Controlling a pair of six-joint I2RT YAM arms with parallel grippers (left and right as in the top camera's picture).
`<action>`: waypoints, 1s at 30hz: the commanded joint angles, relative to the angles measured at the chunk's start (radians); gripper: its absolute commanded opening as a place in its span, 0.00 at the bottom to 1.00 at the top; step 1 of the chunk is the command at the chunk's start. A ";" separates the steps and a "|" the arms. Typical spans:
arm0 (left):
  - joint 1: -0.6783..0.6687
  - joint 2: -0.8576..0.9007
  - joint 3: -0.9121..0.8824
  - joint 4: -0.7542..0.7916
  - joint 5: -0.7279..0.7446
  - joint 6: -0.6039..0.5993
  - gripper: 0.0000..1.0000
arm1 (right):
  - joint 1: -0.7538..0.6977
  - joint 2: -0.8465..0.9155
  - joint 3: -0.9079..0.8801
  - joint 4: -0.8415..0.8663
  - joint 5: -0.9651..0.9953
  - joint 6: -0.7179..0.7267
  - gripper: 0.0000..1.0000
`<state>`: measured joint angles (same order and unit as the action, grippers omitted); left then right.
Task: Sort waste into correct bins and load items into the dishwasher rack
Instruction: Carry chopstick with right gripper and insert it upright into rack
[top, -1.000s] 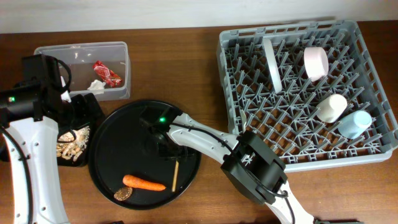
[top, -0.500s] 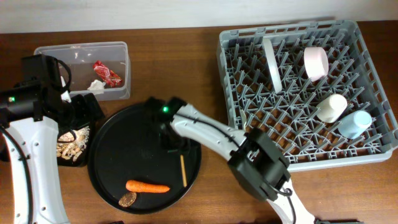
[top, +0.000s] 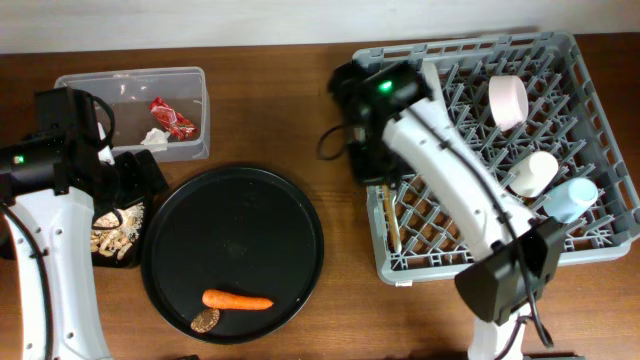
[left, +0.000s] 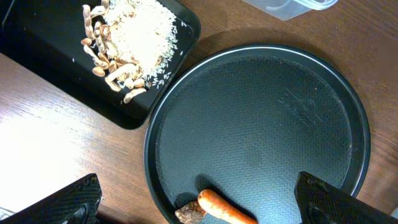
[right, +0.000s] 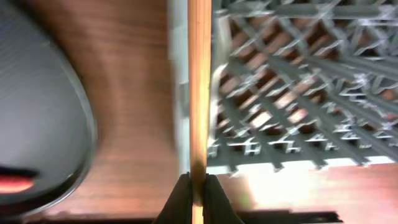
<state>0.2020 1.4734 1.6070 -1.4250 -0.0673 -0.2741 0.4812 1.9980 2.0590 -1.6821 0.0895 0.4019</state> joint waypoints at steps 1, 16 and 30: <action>-0.003 -0.013 -0.003 -0.001 0.000 -0.010 0.99 | -0.078 -0.010 -0.012 0.003 -0.020 -0.128 0.04; -0.003 -0.013 -0.003 -0.005 0.000 -0.010 0.99 | -0.109 -0.010 -0.360 0.286 -0.080 -0.136 0.04; -0.003 -0.013 -0.003 -0.005 0.000 -0.010 0.99 | -0.133 -0.066 -0.341 0.287 -0.090 -0.135 0.42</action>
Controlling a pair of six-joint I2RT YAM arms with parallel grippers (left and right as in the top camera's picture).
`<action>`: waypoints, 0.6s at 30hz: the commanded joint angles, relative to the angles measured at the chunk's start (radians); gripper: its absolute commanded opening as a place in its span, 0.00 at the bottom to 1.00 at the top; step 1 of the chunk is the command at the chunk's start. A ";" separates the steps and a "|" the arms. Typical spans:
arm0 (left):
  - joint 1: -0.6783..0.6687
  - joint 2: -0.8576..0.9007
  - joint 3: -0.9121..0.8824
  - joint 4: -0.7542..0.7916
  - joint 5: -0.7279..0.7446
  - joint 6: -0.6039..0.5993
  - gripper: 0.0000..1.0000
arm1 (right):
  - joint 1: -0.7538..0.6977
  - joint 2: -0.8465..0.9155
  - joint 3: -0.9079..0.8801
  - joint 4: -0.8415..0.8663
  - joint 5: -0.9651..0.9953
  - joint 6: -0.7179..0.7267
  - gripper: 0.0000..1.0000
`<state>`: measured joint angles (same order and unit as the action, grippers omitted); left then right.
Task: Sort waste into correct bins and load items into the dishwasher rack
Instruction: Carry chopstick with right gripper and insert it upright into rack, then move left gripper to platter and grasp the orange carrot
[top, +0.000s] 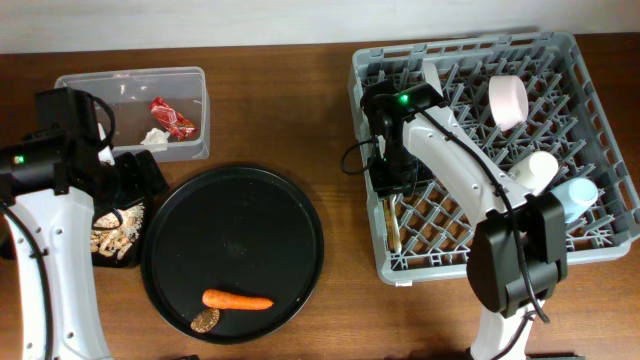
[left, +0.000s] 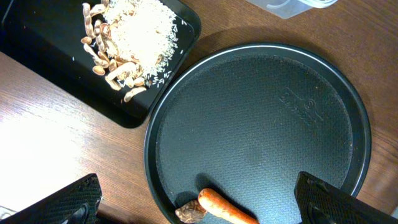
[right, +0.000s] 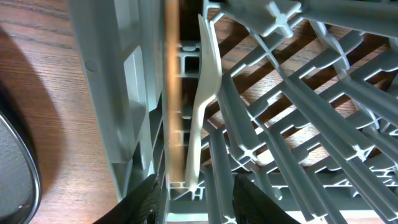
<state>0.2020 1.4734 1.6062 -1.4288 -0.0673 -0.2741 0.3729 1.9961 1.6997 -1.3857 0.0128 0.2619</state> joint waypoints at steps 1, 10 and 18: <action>-0.003 -0.013 -0.002 0.000 0.002 -0.010 0.99 | -0.038 -0.101 0.026 -0.013 -0.020 0.005 0.42; -0.062 -0.013 -0.003 0.003 0.117 -0.010 0.99 | -0.392 -0.444 0.027 -0.058 -0.142 -0.082 0.77; -0.333 -0.013 -0.050 -0.009 0.116 -0.155 0.99 | -0.703 -0.454 -0.079 -0.116 -0.317 -0.232 0.80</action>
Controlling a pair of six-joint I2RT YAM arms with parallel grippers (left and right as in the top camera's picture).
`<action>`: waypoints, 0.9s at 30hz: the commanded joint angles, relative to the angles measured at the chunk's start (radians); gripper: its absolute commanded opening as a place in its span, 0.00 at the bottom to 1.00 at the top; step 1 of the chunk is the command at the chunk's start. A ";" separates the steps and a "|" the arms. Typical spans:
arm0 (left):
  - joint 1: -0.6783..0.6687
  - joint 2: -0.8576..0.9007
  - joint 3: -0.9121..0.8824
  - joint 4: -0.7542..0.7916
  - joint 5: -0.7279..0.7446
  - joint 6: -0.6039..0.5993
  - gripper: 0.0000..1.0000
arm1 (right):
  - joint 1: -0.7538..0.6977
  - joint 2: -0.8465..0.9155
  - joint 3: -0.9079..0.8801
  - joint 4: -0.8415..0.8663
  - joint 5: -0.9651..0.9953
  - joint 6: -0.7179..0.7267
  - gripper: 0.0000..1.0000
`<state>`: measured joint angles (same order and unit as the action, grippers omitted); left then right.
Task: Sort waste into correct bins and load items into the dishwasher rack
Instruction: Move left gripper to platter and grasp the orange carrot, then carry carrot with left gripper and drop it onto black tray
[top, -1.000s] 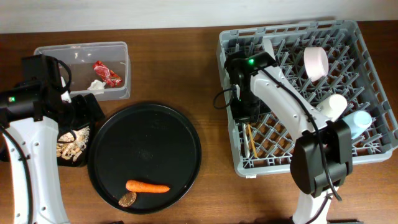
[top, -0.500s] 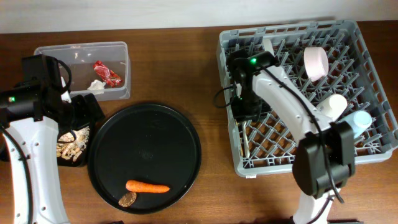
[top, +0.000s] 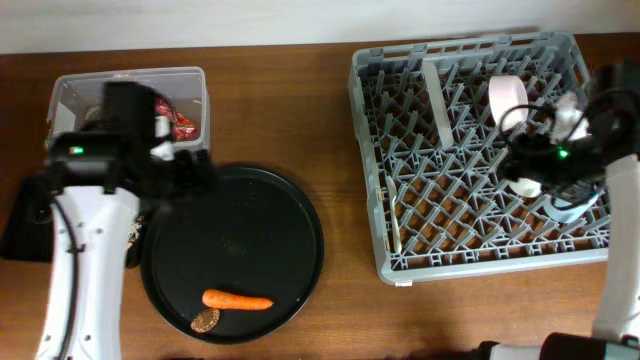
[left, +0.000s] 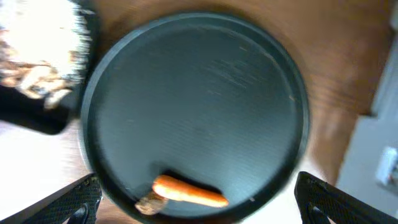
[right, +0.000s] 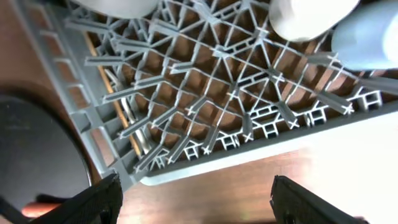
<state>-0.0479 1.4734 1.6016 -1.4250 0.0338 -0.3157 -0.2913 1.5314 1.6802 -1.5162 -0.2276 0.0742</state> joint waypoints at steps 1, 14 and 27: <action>-0.111 -0.013 -0.069 -0.028 0.016 -0.177 0.99 | -0.044 0.010 -0.083 0.029 -0.079 -0.043 0.80; -0.290 -0.013 -0.586 0.170 0.087 -1.030 0.99 | -0.043 0.010 -0.150 0.052 -0.079 -0.040 0.83; -0.269 -0.013 -0.827 0.403 -0.010 -1.139 0.99 | -0.043 0.010 -0.151 0.055 -0.076 -0.040 0.84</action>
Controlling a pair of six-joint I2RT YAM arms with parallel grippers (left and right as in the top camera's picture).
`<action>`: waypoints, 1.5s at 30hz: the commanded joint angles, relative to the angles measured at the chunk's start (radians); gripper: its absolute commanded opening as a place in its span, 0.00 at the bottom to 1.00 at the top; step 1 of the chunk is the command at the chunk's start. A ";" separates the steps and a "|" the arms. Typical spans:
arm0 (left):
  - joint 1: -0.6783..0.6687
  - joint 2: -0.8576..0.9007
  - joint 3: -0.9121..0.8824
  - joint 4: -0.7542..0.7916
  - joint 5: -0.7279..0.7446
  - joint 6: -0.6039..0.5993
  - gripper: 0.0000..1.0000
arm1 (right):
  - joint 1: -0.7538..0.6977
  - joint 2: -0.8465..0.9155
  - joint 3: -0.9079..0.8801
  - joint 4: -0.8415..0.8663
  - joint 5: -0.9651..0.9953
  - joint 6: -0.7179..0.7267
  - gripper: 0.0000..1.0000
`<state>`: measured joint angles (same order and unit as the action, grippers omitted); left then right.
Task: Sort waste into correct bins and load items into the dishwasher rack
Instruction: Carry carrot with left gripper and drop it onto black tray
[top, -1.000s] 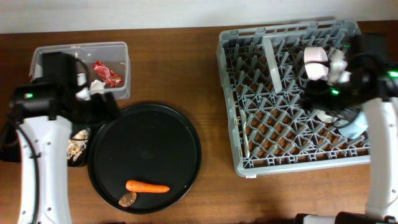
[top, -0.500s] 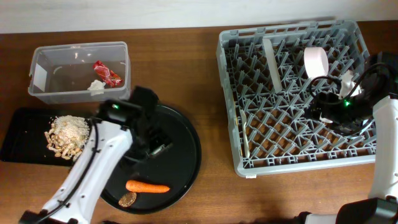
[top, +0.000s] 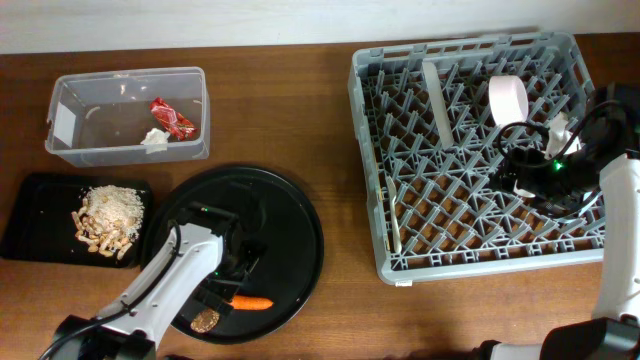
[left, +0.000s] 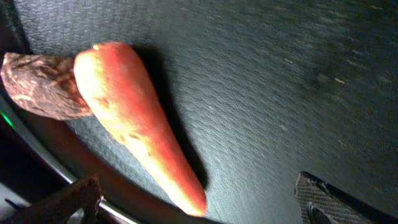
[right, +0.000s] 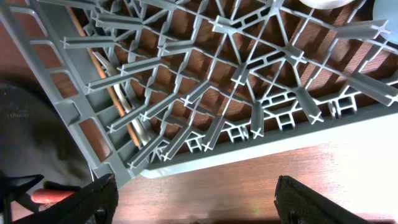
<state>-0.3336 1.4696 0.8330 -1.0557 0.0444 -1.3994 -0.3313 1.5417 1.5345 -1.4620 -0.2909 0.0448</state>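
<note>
An orange carrot lies on the round black tray near its front edge, with a brown lump touching its thick end. My left gripper hangs low over the tray, open, with the carrot's thin tip between its fingers. The grey dishwasher rack holds a pink cup, an upright white piece and a wooden stick along its left side. My right gripper is open and holds nothing, above the rack's right part.
A clear plastic bin at the back left holds a red wrapper and white scraps. A black rectangular tray with rice and peanuts sits at the left. Bare wood lies between the round tray and the rack.
My left gripper was high over the round tray near the clear bin; now it is low at the carrot, its fingers either side of the tip. The right gripper sits slightly closer to the rack.
My right gripper was shut on the wooden stick at the rack's left edge. Then it was open with the stick lying in the rack. It then stood over the rack's right side while the left arm had left the food tray. Now the left gripper brackets the carrot.
</note>
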 joint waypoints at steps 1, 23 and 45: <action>0.024 -0.010 -0.074 0.044 -0.016 -0.055 0.99 | -0.003 0.000 -0.005 0.001 -0.013 -0.011 0.84; 0.066 -0.010 -0.148 0.165 -0.094 -0.043 0.25 | -0.003 0.000 -0.005 0.001 -0.005 -0.011 0.84; 0.180 -0.151 0.145 0.139 -0.288 0.293 0.01 | -0.003 0.000 -0.005 0.004 0.011 -0.011 0.84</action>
<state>-0.2302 1.3876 0.8871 -0.9150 -0.1398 -1.2243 -0.3313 1.5417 1.5349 -1.4605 -0.2890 0.0441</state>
